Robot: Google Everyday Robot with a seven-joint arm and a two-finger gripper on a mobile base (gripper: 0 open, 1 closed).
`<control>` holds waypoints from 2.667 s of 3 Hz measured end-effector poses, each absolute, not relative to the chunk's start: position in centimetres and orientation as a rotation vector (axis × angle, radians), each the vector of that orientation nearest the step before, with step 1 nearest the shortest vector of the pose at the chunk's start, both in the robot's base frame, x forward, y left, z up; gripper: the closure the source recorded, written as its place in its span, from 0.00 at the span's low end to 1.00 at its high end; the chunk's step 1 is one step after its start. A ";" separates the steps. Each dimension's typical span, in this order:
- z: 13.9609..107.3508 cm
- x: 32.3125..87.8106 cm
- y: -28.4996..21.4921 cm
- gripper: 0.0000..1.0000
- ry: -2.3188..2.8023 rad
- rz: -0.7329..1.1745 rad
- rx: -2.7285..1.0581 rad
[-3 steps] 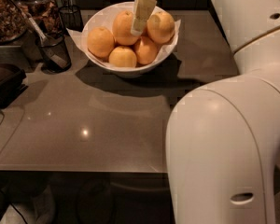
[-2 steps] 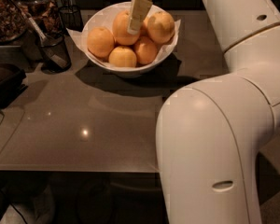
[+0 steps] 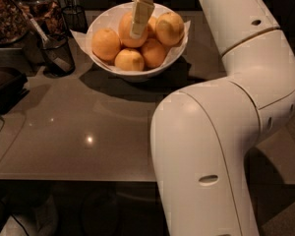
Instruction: Pick orange from white bowl
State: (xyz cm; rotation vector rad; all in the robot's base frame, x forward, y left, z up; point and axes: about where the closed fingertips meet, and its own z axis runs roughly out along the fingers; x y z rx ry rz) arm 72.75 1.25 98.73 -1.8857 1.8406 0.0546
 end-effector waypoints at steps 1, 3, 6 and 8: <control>97.8 73.1 1.7 0.23 1.843 0.074 -1.900; 96.5 73.9 1.7 0.21 1.851 0.073 -1.914; 95.4 74.7 1.8 0.35 1.870 0.085 -1.894; 96.5 74.7 1.7 0.82 1.849 0.049 -1.879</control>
Offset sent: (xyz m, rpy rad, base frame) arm 0.0058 -0.0208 -0.0073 -0.0766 0.1012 0.0201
